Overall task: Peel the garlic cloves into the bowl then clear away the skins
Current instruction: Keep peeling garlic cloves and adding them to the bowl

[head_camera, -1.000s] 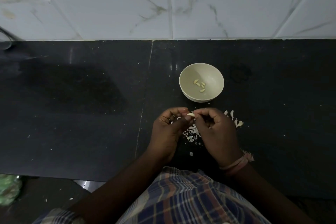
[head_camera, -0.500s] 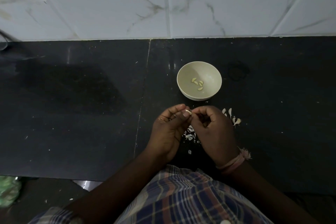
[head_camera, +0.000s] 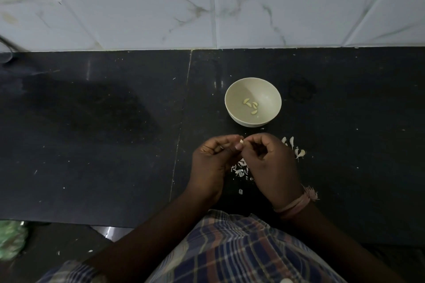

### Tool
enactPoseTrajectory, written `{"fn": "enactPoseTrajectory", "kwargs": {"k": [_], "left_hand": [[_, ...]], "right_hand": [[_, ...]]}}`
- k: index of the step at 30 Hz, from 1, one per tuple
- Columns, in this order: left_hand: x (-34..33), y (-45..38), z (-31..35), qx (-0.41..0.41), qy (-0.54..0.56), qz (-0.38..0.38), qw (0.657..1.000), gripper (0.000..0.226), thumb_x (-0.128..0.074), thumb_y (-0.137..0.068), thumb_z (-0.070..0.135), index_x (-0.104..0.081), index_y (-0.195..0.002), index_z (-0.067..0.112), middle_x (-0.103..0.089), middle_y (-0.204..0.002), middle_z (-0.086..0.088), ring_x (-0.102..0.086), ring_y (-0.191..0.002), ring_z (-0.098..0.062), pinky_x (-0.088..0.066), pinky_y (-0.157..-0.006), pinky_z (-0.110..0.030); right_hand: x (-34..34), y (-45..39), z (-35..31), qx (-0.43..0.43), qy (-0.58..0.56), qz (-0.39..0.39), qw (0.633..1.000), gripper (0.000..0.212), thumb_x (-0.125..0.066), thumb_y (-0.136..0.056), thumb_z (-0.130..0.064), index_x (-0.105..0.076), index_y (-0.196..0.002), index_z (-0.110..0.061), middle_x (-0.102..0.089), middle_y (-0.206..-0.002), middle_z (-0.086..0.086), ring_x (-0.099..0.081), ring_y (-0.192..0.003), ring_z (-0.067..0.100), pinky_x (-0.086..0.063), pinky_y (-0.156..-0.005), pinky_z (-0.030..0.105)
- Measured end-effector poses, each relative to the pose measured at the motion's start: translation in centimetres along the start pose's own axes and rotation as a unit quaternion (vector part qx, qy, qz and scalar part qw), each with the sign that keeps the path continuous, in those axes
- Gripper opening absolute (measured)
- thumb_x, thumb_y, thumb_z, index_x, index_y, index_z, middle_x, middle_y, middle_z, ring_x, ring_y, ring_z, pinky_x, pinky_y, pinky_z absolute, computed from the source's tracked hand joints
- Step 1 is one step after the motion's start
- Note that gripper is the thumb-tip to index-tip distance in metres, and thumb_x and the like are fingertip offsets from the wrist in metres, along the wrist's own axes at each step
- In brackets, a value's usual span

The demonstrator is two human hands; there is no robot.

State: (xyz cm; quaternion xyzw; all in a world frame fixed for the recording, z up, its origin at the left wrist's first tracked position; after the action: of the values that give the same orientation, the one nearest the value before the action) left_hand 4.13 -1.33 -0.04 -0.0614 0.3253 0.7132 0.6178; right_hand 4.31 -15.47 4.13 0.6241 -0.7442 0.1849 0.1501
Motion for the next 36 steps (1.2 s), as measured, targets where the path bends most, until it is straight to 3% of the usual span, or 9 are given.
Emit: {"fn": "enactPoseTrajectory", "kwargs": {"k": [7,10,13,19,26,29,36], "left_hand": [[-0.2,0.2,0.5,-0.003,0.006,0.004,1.000,0.018,-0.073,-0.077,-0.003,-0.075,-0.093,0.004,-0.076,-0.100,-0.020,-0.074,-0.093,-0.027,-0.061,-0.084,-0.034],[0.0,0.3,0.6,-0.008,-0.020,0.002,1.000,0.019,-0.072,-0.082,-0.006,-0.079,-0.089,0.010,-0.076,-0.102,-0.021,-0.074,-0.096,-0.030,-0.059,-0.091,-0.040],[-0.2,0.3,0.8,-0.011,-0.036,-0.005,0.999,0.020,-0.071,-0.085,-0.007,-0.080,-0.089,0.010,-0.076,-0.098,-0.021,-0.075,-0.091,-0.028,-0.061,-0.084,-0.036],[-0.1,0.3,0.9,-0.012,-0.050,-0.012,0.999,0.016,-0.071,-0.085,-0.004,-0.077,-0.098,0.004,-0.076,-0.102,-0.023,-0.074,-0.094,-0.032,-0.061,-0.086,-0.036],[-0.3,-0.1,0.1,0.028,0.045,-0.021,0.998,0.018,-0.063,-0.088,-0.010,-0.070,-0.102,-0.001,-0.075,-0.101,-0.020,-0.074,-0.097,-0.028,-0.061,-0.085,-0.032],[-0.5,-0.1,-0.2,0.045,0.068,-0.032,0.996,0.022,-0.066,-0.084,-0.004,-0.069,-0.106,-0.003,-0.075,-0.102,-0.020,-0.074,-0.097,-0.027,-0.060,-0.083,-0.029],[0.3,-0.6,-0.3,0.028,0.042,-0.013,0.999,0.024,-0.071,-0.078,-0.003,-0.072,-0.101,0.001,-0.074,-0.105,-0.023,-0.073,-0.099,-0.031,-0.061,-0.085,-0.035]], "right_hand": [[-0.7,-0.2,0.7,-0.090,-0.056,-0.021,0.994,0.006,-0.077,-0.086,-0.024,-0.071,-0.083,-0.022,-0.071,-0.072,-0.002,-0.067,-0.065,0.013,-0.056,-0.064,0.034],[-0.9,-0.2,1.0,-0.104,-0.069,-0.043,0.991,0.007,-0.077,-0.086,-0.024,-0.071,-0.082,-0.021,-0.071,-0.071,0.003,-0.068,-0.064,0.022,-0.056,-0.064,0.040],[-0.9,-0.3,1.1,-0.103,-0.076,-0.050,0.991,0.008,-0.077,-0.085,-0.023,-0.071,-0.081,-0.021,-0.071,-0.071,0.005,-0.068,-0.065,0.028,-0.057,-0.063,0.043],[-0.9,-0.5,1.1,-0.119,-0.077,-0.060,0.988,0.007,-0.076,-0.085,-0.022,-0.071,-0.080,-0.019,-0.071,-0.069,0.002,-0.067,-0.062,0.021,-0.054,-0.058,0.032],[-1.0,-0.4,1.1,-0.172,-0.164,-0.068,0.969,0.014,-0.066,-0.093,-0.013,-0.069,-0.086,-0.002,-0.070,-0.066,0.013,-0.059,-0.047,0.018,-0.045,-0.046,0.022],[-1.0,-0.4,1.1,-0.171,-0.148,-0.067,0.972,0.015,-0.066,-0.093,-0.015,-0.069,-0.087,-0.002,-0.066,-0.060,0.008,-0.056,-0.045,0.015,-0.042,-0.044,0.019],[-1.2,-0.2,1.0,-0.174,-0.178,-0.072,0.966,0.012,-0.064,-0.096,-0.016,-0.073,-0.093,-0.009,-0.074,-0.076,0.011,-0.072,-0.061,0.026,-0.055,-0.058,0.029]]}}
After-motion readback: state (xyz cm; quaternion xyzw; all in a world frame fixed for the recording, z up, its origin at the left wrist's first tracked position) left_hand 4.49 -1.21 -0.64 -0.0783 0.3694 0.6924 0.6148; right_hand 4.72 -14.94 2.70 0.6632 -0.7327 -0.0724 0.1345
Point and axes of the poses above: each hand's wrist, its own y-axis away from the middle knuckle, its own x-axis out of the back of the hand, z = x × y, the point moved 8 cm from there along -y, towards the middle knuckle
